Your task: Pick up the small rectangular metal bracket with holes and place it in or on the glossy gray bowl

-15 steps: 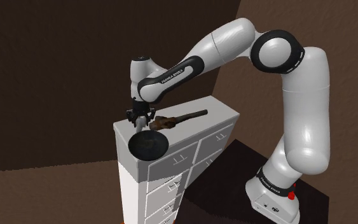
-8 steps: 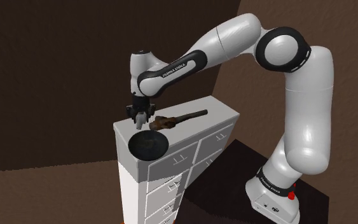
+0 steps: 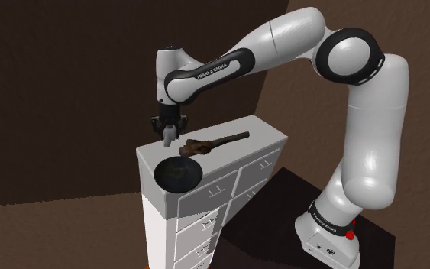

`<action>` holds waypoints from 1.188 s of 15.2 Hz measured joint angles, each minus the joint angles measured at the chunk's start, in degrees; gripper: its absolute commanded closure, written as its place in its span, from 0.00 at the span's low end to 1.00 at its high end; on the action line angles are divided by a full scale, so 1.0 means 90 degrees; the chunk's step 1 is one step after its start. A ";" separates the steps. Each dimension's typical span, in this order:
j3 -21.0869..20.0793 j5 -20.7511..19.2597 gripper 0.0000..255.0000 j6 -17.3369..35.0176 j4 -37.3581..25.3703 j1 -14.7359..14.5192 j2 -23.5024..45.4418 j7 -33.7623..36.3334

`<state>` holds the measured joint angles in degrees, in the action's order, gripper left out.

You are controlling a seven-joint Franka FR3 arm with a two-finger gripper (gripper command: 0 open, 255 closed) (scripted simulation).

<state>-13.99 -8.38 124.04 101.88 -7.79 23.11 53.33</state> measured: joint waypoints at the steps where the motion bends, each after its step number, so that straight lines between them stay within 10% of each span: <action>1: -0.0009 0.0016 1.00 -0.0062 -0.0010 0.0001 -0.0053 -0.0003; 9: -0.0046 0.0123 1.00 -0.0624 -0.0305 0.0042 -0.0334 -0.0107; 18: -0.0411 0.0421 1.00 -0.0049 0.1621 -0.0268 -0.1696 0.0534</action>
<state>-17.69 -4.59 123.60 116.46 -10.20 7.85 58.13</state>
